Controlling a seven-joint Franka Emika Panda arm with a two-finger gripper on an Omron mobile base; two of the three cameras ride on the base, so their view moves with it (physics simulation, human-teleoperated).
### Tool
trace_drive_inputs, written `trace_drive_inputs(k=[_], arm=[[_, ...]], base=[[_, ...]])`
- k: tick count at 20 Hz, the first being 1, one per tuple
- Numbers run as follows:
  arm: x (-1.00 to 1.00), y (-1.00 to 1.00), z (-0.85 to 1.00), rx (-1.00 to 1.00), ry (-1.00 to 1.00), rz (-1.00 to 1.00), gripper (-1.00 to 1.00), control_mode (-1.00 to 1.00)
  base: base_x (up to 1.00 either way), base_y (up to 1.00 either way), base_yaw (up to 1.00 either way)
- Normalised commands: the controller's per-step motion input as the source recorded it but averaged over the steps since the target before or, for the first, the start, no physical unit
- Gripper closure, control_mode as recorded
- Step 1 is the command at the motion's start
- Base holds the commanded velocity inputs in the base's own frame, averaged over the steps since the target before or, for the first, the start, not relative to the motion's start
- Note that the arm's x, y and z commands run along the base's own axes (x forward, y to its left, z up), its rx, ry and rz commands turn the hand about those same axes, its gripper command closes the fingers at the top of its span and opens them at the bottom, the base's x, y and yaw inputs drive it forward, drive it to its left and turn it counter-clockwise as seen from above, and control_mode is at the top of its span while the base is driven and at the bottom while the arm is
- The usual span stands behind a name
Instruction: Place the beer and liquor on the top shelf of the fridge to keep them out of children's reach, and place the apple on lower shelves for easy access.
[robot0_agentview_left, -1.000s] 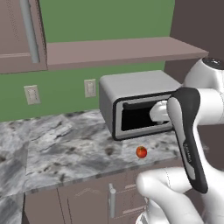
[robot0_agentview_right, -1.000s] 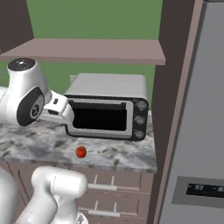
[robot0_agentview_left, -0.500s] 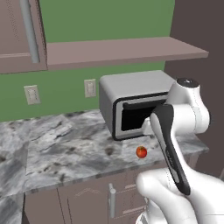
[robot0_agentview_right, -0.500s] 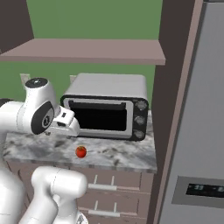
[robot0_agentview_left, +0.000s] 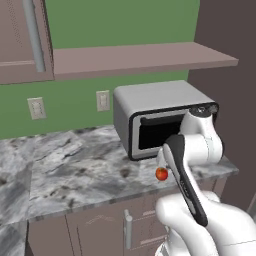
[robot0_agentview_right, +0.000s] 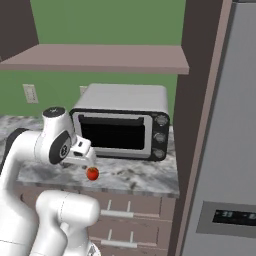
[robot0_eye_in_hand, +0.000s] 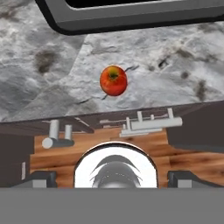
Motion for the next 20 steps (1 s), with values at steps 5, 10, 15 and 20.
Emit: trace_drive_inputs(k=[5, 10, 15, 20], arm=[[0.23, 0.00, -0.54, 0.00, -0.01, 0.04, -1.00, -1.00], [0.30, 0.00, -0.36, 0.00, 0.00, 0.04, -1.00, -1.00], [0.33, 0.00, -0.20, 0.00, 0.00, 0.04, -1.00, -1.00], [0.31, 0.00, -0.16, 0.00, 0.00, 0.03, -1.00, -1.00]], base=[[0.00, 0.00, 0.00], [0.00, 0.00, 0.00], [0.00, 0.00, 0.00], [0.00, 0.00, 0.00]])
